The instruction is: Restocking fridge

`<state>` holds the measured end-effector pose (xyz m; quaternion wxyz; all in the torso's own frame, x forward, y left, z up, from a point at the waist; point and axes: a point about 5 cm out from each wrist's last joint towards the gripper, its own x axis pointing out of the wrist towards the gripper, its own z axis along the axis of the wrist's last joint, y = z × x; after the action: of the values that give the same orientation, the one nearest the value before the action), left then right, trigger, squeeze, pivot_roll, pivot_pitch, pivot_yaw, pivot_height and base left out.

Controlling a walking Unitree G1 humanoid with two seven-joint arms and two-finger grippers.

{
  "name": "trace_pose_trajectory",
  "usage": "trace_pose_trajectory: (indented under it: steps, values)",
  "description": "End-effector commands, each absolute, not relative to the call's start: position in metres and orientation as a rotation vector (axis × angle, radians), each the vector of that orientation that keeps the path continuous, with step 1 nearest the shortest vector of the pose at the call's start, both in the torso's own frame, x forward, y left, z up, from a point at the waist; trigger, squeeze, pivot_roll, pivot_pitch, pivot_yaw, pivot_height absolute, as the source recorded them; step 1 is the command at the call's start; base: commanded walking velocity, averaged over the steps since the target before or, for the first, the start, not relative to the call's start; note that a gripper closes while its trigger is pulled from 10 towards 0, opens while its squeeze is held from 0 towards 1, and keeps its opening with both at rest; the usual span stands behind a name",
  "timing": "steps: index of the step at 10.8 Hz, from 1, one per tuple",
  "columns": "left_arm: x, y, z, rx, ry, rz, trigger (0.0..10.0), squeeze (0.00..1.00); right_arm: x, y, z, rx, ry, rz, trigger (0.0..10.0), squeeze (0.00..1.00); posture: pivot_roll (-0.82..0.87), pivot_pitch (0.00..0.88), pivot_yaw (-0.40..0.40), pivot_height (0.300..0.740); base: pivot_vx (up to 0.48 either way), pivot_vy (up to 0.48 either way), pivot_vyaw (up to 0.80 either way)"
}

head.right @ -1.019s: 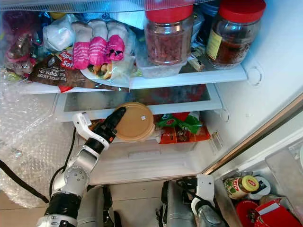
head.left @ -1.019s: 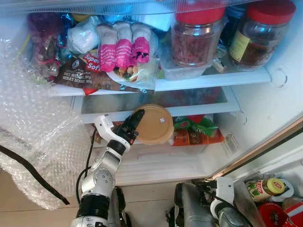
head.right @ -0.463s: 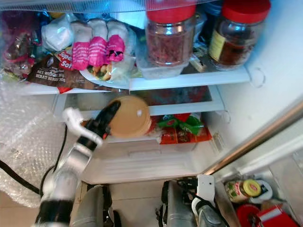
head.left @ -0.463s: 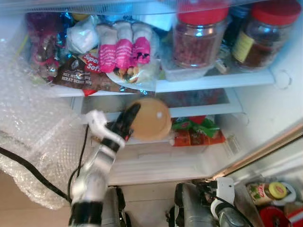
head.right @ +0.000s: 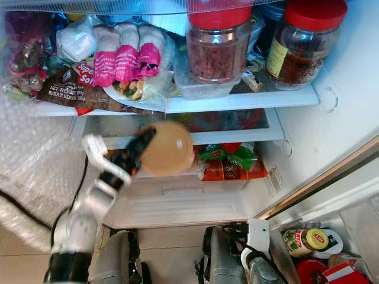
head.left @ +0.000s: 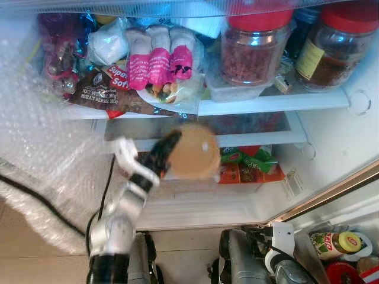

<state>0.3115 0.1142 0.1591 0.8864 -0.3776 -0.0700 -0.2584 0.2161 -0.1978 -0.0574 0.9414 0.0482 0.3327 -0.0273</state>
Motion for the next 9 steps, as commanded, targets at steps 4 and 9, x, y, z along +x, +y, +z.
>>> trace_pose_trajectory:
  steps: [4, 9]
  values:
    - [0.336, 0.122, 0.149, -0.782, -0.150, -0.395, 10.0, 0.00, 0.171, -0.192, -0.087, 0.102, 0.899, -0.061, 10.0, 0.00, -0.08, 0.240, 0.040, 0.606, 0.000, 0.000, 0.00]
    - [0.366, 0.129, 0.149, -0.838, -0.171, -0.225, 10.0, 0.00, 0.171, -0.193, -0.086, 0.098, 0.897, -0.061, 10.0, 0.00, -0.09, 0.241, 0.036, 0.606, 0.000, 0.000, 0.00]
